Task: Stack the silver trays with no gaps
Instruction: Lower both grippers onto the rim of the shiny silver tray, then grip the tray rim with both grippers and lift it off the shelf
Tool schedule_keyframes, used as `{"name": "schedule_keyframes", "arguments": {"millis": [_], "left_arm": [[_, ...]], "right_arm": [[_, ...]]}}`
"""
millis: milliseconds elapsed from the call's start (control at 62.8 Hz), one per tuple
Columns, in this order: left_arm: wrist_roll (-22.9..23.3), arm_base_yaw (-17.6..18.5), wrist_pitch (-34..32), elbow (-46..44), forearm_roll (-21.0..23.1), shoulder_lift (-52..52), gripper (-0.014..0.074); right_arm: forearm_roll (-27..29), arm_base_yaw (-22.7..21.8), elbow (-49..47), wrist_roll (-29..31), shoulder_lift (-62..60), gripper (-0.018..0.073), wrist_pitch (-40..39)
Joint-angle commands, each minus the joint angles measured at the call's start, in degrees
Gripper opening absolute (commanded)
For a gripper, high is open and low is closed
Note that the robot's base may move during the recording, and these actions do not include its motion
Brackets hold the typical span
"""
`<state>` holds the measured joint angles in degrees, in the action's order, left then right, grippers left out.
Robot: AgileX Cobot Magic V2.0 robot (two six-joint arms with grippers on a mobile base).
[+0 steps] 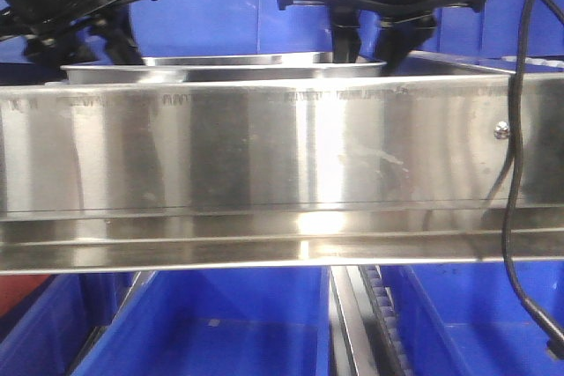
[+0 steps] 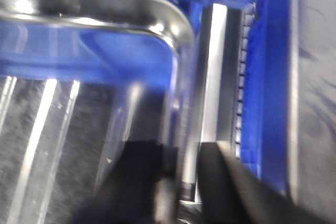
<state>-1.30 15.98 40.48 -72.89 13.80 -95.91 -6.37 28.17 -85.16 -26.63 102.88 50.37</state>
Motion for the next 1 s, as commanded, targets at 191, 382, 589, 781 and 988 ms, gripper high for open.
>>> {"name": "schedule_keyframes", "arguments": {"millis": [191,382,589,781,988], "left_arm": [[0.35,-0.03,0.33,-0.09,-0.33,0.01,-0.0016],[0.35,-0.03,1.85,-1.33,-0.08,0.13,-0.0016],[0.35,-0.03,4.1,-3.37,-0.08,1.86,-0.0016],[0.43,-0.03,3.53,-3.37,-0.64,6.17,-0.0017],[2.25,-0.03,2.17,-3.37,-1.6,12.93,-0.0017]], "right_arm": [[-0.47,-0.16,-0.08,0.18,0.72,-0.0045,1.59],[-0.47,-0.16,-0.2,0.18,0.26,-0.0066,2.05],[-0.47,-0.16,-0.31,0.18,-2.66,-0.0066,2.26],[-2.27,1.06,-0.31,0.18,-6.46,-0.0057,1.9],[-8.44,4.31,-0.31,-3.92,-11.0,-0.0057,1.77]]}}
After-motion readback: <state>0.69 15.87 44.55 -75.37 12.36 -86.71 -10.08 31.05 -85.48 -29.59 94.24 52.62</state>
